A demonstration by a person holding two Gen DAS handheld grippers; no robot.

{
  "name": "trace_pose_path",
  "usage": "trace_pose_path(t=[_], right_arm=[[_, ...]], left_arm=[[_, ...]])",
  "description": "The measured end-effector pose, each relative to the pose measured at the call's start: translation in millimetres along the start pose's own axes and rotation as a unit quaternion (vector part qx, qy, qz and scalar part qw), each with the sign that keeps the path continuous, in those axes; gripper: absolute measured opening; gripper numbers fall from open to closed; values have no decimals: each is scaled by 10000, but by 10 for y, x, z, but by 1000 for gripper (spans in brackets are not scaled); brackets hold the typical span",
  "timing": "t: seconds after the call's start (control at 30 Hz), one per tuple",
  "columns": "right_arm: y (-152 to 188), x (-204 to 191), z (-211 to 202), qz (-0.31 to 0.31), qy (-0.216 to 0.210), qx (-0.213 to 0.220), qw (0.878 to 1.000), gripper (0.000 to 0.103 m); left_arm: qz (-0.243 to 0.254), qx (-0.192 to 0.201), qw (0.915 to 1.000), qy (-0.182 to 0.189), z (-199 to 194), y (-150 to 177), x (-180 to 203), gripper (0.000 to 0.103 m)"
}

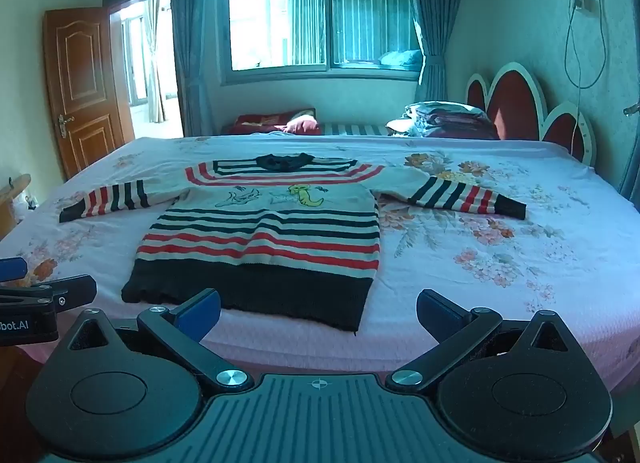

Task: Fold small clothes

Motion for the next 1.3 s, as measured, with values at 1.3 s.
trace_pose_path(t=[1.3], right_arm=[[-106,9,-131,-50,-109,128,9998,103]], left_arm=[[-46,117,9998,-154,-143,-43,-23,103]])
Point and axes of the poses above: each gripper's, at about its wrist camera, not at the fingertips, and z roughly the way its jaws point, x to its right, y to its underside, the point moved 9 cm from there along z, roughly the way its jaws point, and after that the axes turned 13 degrees about -y, right-handed, at the moved point
